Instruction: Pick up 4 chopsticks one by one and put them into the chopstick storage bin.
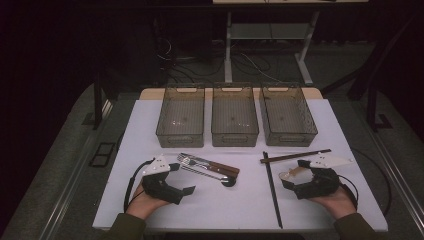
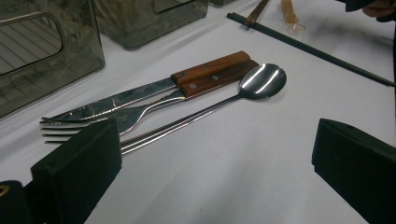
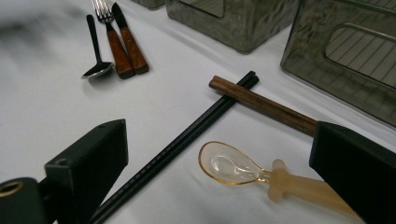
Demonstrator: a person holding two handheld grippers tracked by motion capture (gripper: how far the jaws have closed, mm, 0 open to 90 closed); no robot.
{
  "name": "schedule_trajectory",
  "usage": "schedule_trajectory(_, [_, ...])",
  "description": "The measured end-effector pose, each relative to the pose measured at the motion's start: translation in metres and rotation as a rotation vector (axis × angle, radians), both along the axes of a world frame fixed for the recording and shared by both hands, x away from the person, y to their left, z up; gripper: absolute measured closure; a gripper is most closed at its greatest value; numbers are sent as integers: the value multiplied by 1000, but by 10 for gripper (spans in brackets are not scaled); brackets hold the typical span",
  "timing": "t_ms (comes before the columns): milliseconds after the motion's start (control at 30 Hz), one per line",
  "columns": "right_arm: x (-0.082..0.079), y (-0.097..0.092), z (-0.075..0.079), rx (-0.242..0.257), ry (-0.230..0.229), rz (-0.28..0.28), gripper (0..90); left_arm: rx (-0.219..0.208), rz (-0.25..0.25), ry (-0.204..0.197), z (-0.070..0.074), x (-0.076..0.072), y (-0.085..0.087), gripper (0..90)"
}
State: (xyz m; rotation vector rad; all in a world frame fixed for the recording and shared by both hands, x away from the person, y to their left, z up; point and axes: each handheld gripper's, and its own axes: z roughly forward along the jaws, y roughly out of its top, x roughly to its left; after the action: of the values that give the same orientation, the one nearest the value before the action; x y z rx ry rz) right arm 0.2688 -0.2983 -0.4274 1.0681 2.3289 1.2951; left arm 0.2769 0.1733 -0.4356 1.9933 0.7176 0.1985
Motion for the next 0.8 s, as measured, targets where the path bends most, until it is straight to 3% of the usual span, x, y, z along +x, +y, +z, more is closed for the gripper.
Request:
schedule_trajectory(533, [6,-8,4,-14,-17,-26,43,-6,19,-4,-3,0,3,5])
schedule_trajectory(800, [17,-16,3,-33,3,-47,64,2,18,4,-4,1,3,5])
